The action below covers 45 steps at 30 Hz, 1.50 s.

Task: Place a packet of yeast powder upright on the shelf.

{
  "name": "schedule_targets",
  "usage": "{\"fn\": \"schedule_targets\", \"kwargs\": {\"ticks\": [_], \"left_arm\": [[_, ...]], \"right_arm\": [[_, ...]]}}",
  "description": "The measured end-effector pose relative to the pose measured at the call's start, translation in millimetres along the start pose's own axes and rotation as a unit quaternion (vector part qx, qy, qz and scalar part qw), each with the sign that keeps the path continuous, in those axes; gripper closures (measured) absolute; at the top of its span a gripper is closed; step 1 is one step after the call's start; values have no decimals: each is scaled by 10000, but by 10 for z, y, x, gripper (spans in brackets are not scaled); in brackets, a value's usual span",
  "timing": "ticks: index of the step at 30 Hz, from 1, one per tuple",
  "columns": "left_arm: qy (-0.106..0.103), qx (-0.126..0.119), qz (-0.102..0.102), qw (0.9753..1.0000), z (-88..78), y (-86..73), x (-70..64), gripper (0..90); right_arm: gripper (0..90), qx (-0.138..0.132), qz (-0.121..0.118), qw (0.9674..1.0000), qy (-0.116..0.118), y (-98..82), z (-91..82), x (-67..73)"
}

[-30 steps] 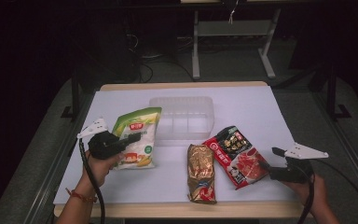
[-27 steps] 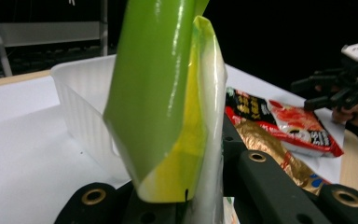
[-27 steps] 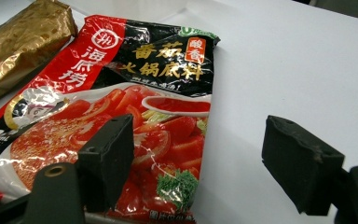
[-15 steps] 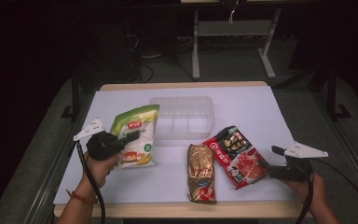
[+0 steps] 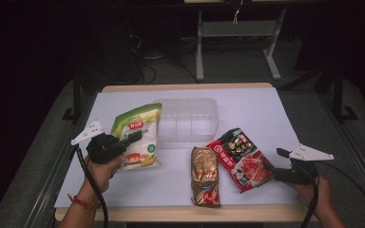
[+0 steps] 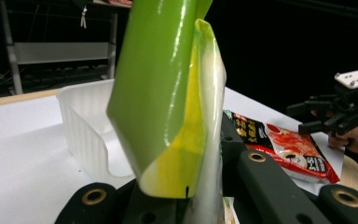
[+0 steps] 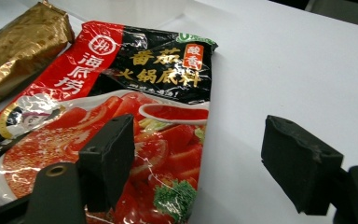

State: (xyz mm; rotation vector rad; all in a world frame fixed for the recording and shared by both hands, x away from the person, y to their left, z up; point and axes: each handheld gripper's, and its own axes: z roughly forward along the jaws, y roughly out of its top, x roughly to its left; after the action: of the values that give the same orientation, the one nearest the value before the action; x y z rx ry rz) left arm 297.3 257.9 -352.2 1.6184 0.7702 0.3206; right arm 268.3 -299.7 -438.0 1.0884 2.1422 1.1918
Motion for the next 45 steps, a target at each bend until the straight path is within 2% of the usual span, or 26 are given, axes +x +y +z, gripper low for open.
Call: {"fn": "schedule_targets", "kwargs": {"ticks": [11, 15, 20, 24, 28, 31, 37, 38, 45], "left_arm": [[104, -136, 99, 9998, 57, 79, -38, 814], [188, -294, 172, 9992, 89, 150, -52, 815], [281, -438, 161, 9985, 143, 205, -50, 815], [366, -364, 179, 9985, 197, 210, -42, 814], [490, -386, 44, 9980, 277, 225, 23, 815], [721, -416, 52, 9965, 375, 276, 76, 815], [920, -483, 11, 9946, 520, 339, 128, 814], [1039, -451, 38, 9936, 593, 359, 145, 815], [1457, -372, 108, 9886, 877, 428, 222, 814]], "right_arm": [[251, -145, -13, 9999, -32, -10, -78, 16], [251, -139, -26, 9999, -19, -7, -75, 22], [250, -137, -28, 9999, -26, -11, -79, 27], [250, -133, -29, 9999, -24, -17, -76, 25], [250, -111, -38, 9999, -22, -21, -71, 25], [250, -88, -48, 9999, -26, -23, -65, 33], [250, -60, -43, 10000, -28, -36, -55, 22], [250, -57, -44, 10000, -33, -36, -55, 23], [251, -44, -35, 10000, -14, -40, -47, 23]]}}
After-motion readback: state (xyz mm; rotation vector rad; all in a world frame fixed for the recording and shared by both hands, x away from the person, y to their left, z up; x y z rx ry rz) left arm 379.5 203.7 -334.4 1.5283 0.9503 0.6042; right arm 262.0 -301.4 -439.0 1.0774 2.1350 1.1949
